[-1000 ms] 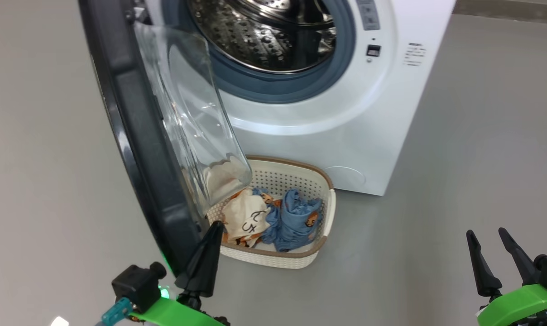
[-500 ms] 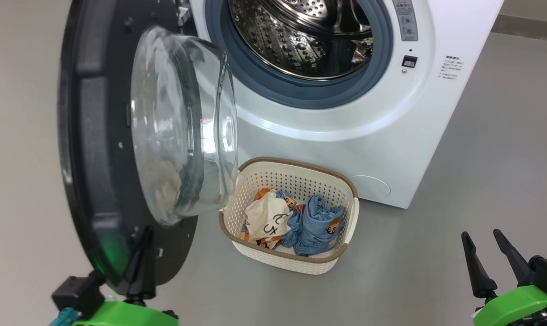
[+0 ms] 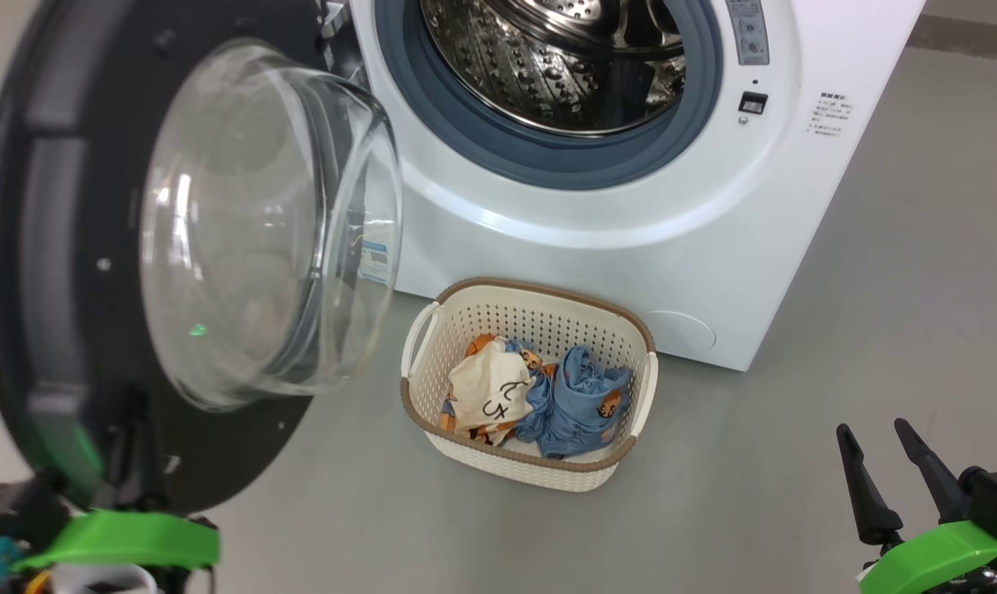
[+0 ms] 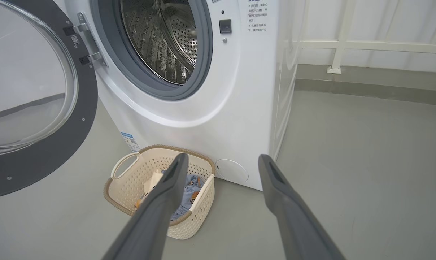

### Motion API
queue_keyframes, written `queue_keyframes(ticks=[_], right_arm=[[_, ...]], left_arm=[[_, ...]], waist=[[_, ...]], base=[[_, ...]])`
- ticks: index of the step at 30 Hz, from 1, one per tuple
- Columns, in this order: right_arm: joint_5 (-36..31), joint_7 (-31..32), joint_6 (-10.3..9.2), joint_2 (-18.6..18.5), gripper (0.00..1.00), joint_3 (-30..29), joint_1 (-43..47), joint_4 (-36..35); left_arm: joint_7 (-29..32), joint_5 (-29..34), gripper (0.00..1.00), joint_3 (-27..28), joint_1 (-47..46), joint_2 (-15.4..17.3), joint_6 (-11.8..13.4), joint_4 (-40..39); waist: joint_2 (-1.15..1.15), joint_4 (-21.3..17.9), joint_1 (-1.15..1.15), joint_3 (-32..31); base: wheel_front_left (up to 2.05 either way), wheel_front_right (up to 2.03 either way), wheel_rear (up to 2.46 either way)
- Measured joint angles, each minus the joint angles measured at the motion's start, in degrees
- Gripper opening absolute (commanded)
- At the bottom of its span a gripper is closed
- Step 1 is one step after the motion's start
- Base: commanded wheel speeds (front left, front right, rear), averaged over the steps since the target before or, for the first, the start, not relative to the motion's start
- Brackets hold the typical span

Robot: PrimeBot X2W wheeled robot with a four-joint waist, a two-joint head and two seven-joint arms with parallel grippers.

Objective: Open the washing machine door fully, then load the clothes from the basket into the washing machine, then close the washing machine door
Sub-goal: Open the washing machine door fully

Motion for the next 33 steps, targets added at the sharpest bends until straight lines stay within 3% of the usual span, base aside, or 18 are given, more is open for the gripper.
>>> queue_keyframes(ticks=[11,20,33], right_arm=[[0.0,0.0,0.0,-1.5,1.0,0.0,-0.2,-0.7],[0.0,0.0,0.0,-3.0,1.0,0.3,-3.4,-1.2],[-1.0,0.0,0.0,-3.7,1.0,0.8,-7.2,-1.3]], left_arm=[[0.0,3.3,0.0,10.8,-7.7,1.6,-0.8,4.4],[0.0,5.9,0.0,19.2,-15.0,4.8,-1.6,9.7],[-0.1,9.6,0.0,26.4,-25.4,9.2,-2.3,19.7]], waist=[[0.0,-0.8,0.0,3.8],[0.0,-1.6,0.0,8.1],[0.0,-2.1,0.0,13.4]], base=[[0.0,0.0,0.0],[0.0,0.0,0.0],[0.0,0.0,0.0]])
